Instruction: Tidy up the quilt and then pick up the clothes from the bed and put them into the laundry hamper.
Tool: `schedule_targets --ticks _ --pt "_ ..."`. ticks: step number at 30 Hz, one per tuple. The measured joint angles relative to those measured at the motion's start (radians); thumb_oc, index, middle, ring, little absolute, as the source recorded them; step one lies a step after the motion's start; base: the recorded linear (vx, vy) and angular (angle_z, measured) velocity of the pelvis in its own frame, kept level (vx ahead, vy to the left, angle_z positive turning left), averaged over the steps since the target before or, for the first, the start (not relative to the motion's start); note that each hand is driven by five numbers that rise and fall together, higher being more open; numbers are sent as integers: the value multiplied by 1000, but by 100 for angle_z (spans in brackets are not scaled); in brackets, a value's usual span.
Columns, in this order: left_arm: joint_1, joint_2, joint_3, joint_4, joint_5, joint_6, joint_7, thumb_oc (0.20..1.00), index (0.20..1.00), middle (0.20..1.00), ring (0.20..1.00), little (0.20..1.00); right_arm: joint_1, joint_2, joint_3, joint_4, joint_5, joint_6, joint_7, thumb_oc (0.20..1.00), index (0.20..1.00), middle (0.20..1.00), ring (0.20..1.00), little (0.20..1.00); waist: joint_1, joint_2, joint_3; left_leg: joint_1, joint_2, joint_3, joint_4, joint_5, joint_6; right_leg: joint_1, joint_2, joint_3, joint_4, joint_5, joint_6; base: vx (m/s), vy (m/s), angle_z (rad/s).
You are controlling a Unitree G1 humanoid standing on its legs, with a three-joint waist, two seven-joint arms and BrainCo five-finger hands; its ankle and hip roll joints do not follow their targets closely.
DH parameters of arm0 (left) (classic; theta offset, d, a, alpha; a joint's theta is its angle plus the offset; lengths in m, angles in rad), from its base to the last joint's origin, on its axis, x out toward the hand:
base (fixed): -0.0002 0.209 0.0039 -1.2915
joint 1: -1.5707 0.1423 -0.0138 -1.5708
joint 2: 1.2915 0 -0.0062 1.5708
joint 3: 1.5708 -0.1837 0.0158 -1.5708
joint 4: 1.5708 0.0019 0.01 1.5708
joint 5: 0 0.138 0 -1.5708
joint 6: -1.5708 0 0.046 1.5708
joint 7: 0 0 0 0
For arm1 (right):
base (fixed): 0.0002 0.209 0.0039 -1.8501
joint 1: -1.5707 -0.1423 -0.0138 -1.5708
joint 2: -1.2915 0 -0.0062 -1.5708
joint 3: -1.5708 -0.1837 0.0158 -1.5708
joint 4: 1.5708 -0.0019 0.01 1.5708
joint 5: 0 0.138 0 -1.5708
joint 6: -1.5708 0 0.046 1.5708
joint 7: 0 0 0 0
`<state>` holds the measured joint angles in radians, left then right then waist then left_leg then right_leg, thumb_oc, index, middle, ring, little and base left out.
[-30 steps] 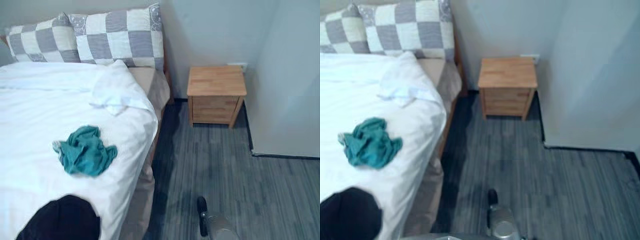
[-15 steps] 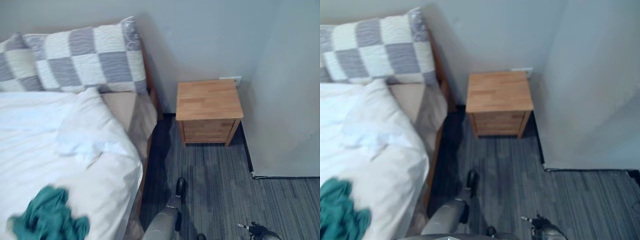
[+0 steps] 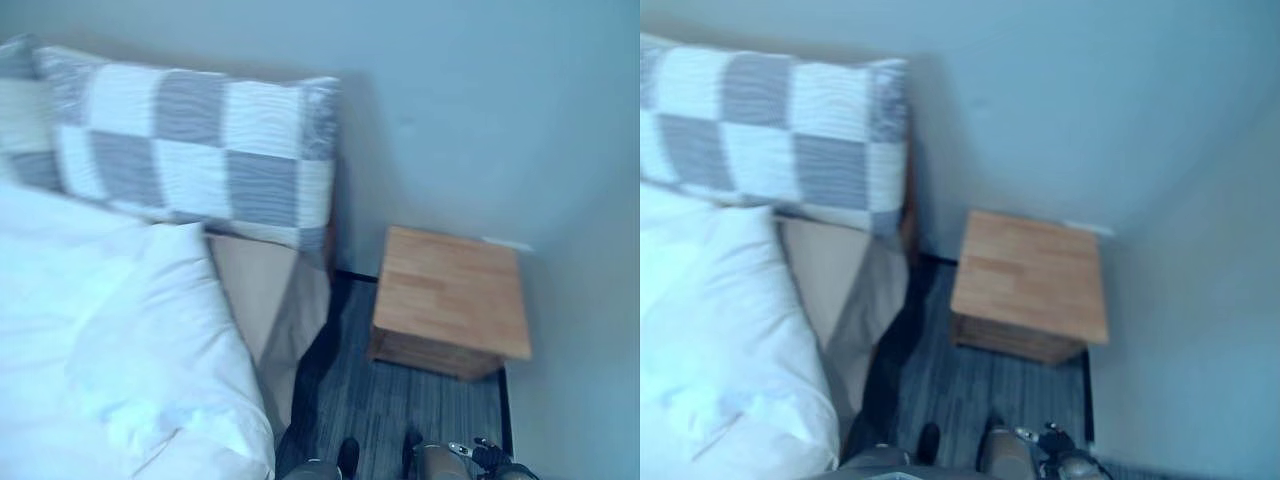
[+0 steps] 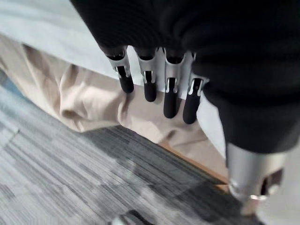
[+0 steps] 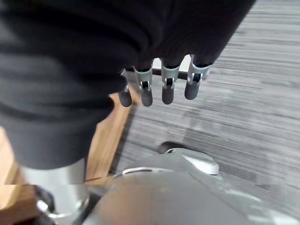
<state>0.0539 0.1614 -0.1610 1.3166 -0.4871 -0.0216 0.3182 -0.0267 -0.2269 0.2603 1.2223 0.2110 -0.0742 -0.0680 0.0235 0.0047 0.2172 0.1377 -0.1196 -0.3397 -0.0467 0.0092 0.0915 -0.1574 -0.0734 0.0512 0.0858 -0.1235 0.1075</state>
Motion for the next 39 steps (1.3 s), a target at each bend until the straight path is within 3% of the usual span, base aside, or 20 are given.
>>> schedule_targets --ticks 1,3,4,5,8,9,12,14,15,16,17,19,20,21,25,27,30,34,36,39 --pt "10 7 -9 -6 1 -35 2 1000 1000 1000 1000 1000 2 12 11 4 19 -14 -2 1000 1000 1000 1000 1000 -11 -12 -9 10 -15 -94 27 -31 31 2 11 106 -54 47 34 272 -305 270" --pt "35 22 -41 -38 31 -81 7 1000 1000 1000 1000 1000 6 51 -9 11 45 -12 -17 1000 1000 1000 1000 1000 -13 -48 -30 15 -35 -198 73 -59 32 2 13 152 -36 85 26 249 -274 221" --pt "32 36 -52 -43 42 -95 9 1000 1000 1000 1000 1000 17 48 -7 11 51 -12 -21 1000 1000 1000 1000 1000 -23 -62 -40 7 -45 -208 92 -72 20 14 4 156 -38 99 2 199 -279 225" --pt "38 32 -68 -44 61 -107 12 1000 1000 1000 1000 1000 8 45 -18 13 56 -12 -24 1000 1000 1000 1000 1000 -19 -53 -51 -19 -34 -155 130 -103 -21 44 11 153 -36 227 -21 149 -298 221" --pt "46 32 -41 -42 72 -137 26 1000 1000 1000 1000 1000 -39 14 -17 14 57 -6 -29 1000 1000 1000 1000 1000 24 -18 -51 -61 16 -108 137 -84 -66 53 28 58 -42 235 -50 45 -336 156" --pt "45 37 -21 -40 77 -144 31 1000 1000 1000 1000 1000 -50 5 -12 13 62 -9 -29 1000 1000 1000 1000 1000 23 -39 -41 -86 18 -112 156 -78 -88 64 19 23 -64 239 -67 -75 -263 115" --pt "49 35 6 -38 77 -145 30 1000 1000 1000 1000 1000 -83 -17 -13 8 76 -20 -28 1000 1000 1000 1000 1000 33 -33 -22 -108 67 -68 150 -83 -109 79 30 -77 -72 230 -109 -112 -194 110" --pt "26 34 2 -30 79 -144 31 1000 1000 1000 1000 1000 -78 -33 -18 0 117 -38 -34 1000 1000 1000 1000 1000 15 -29 4 -169 134 74 151 -68 -101 103 23 -215 -78 223 -115 -146 -90 184" --pt "-13 28 -33 -30 85 -141 38 1000 1000 1000 1000 1000 -41 -49 -28 -12 171 -44 -41 1000 1000 1000 1000 1000 -19 -6 23 -214 211 211 115 -2 -38 121 22 -330 -68 194 -115 -88 10 226" --pt "-29 26 -40 -35 98 -136 40 1000 1000 1000 1000 1000 -20 -49 -45 -13 203 -44 -41 1000 1000 1000 1000 1000 -26 0 28 -229 229 265 106 3 -56 125 22 -377 -78 176 -119 -111 41 209" --pt "-43 33 -36 -44 100 -123 47 1000 1000 1000 1000 1000 -20 -21 -67 -23 271 -51 -41 1000 1000 1000 1000 1000 -20 -39 40 -243 228 314 152 -22 -113 125 -9 -375 -88 170 -118 -96 44 93" --pt "-32 23 -23 -36 99 -104 65 1000 1000 1000 1000 1000 -13 -2 -99 -53 358 -72 -25 1000 1000 1000 1000 1000 -38 -80 50 -243 222 389 223 -53 -109 137 -39 -362 -112 170 -117 -76 62 31" --pt "-27 21 -7 -26 100 -102 73 1000 1000 1000 1000 1000 -4 -4 -124 -66 395 -76 -18 1000 1000 1000 1000 1000 -49 -69 48 -232 236 407 245 -61 -103 138 -35 -343 -108 166 -107 -78 123 57" --pt "-24 -4 -6 -12 109 -103 80 1000 1000 1000 1000 1000 20 -34 -178 -82 446 -85 -5 1000 1000 1000 1000 1000 -71 2 45 -214 278 399 192 -82 -125 127 9 -285 -72 156 -80 -84 179 91" --pt "-36 26 -9 -47 158 -113 82 1000 1000 1000 1000 1000 91 -10 -233 -105 477 -101 2 1000 1000 1000 1000 1000 -80 -40 30 -185 205 464 61 -50 -124 102 -62 -185 -44 138 -54 -49 124 101" --pt "-15 36 -9 -51 158 -114 82 1000 1000 1000 1000 1000 65 -5 -232 -107 477 -133 -1 1000 1000 1000 1000 1000 -64 -50 26 -186 196 463 54 22 -120 100 -71 -164 -30 155 -27 -21 73 23" --pt "29 72 12 -71 157 -119 78 1000 1000 1000 1000 1000 47 6 -217 -221 476 -165 -53 1000 1000 1000 1000 1000 -43 -88 0 -183 173 442 45 33 -111 133 -93 -181 -56 175 14 58 20 23" --pt "55 117 25 -100 185 -119 77 1000 1000 1000 1000 1000 27 1 -217 -347 476 -169 -135 1000 1000 1000 1000 1000 -19 -116 -11 -159 168 416 34 39 -105 146 -95 -176 -39 185 19 188 -47 21" --pt "71 127 58 -96 227 -98 77 1000 1000 1000 1000 1000 15 -28 -218 -500 467 -161 -187 1000 1000 1000 1000 1000 -21 -109 -7 -131 171 384 10 40 -107 165 -86 -125 -27 169 24 231 -144 36" --pt "73 193 75 -96 239 -77 66 1000 1000 1000 1000 1000 -62 -193 -222 -696 402 -78 -231 1000 1000 1000 1000 1000 -19 -142 4 -162 177 358 2 67 -123 177 -79 -70 -100 161 37 -69 -126 25"
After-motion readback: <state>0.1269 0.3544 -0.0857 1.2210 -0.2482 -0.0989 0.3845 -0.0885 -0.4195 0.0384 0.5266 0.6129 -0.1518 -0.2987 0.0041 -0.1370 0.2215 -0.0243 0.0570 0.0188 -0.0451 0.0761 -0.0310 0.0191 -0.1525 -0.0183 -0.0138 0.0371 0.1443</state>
